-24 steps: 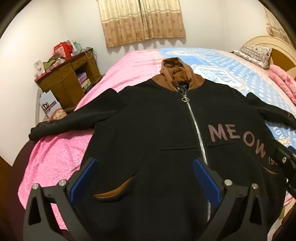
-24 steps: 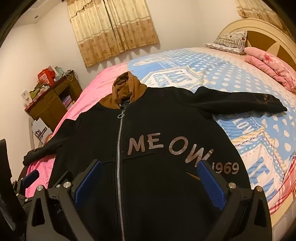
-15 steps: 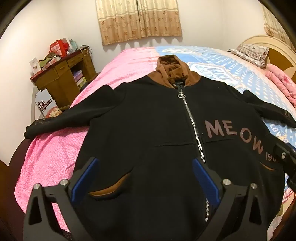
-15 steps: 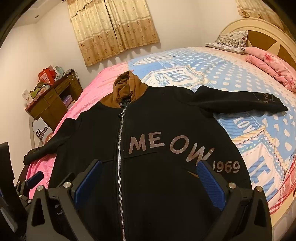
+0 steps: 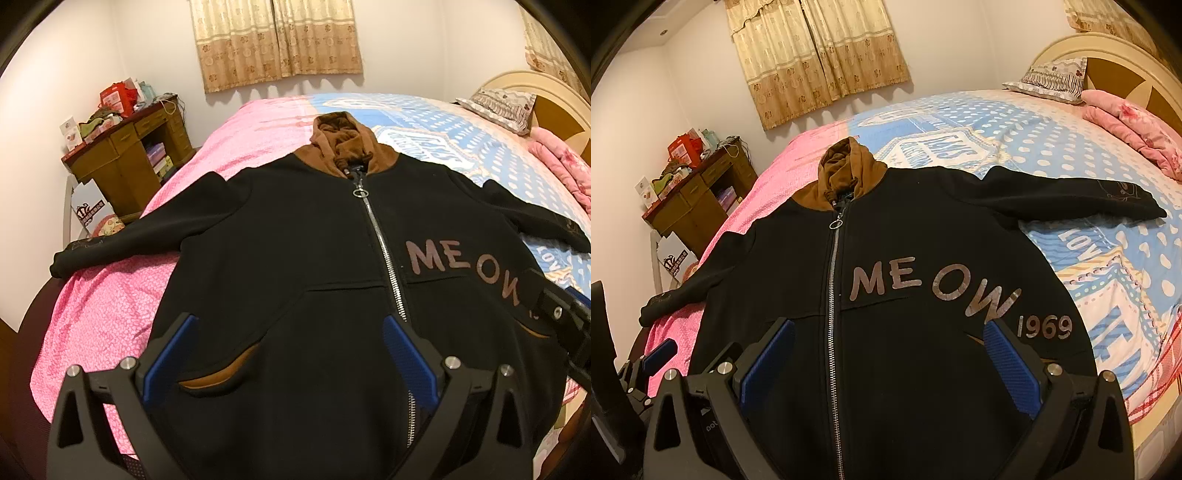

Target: Fold large clothes

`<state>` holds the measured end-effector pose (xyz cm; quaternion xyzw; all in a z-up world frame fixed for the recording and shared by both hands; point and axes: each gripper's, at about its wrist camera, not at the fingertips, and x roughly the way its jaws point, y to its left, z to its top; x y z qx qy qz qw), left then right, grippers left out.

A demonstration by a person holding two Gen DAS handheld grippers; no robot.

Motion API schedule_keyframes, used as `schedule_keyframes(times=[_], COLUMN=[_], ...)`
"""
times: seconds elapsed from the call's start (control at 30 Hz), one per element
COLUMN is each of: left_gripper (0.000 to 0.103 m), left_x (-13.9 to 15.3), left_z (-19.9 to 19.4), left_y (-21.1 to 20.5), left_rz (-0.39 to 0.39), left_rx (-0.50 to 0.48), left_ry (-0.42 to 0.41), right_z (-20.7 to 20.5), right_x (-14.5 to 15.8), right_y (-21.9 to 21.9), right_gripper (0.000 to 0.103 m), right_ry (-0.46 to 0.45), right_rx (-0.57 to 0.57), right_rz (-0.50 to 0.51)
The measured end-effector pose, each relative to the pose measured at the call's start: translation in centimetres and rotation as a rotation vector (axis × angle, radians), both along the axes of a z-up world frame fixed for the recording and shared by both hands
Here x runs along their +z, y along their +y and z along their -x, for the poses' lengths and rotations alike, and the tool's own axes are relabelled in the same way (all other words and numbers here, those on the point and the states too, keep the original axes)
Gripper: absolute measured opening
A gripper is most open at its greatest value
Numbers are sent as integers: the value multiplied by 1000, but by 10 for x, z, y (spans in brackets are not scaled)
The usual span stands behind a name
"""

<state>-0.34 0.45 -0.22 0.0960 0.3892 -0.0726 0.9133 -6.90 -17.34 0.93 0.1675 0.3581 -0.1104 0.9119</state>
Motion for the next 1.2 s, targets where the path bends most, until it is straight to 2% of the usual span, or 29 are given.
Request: schedule_keyframes(times=[1.2], left_gripper=[102], left_x=[-2], left_z=[6], left_y=[-6], left_rz=[-9], left_rx=[-6], left_ry=[10], right_z=[2], right_x=[-5], right_y=[-2], right_gripper=[102], right_ry=[8], right_rx=[-2], right_rz=[-24])
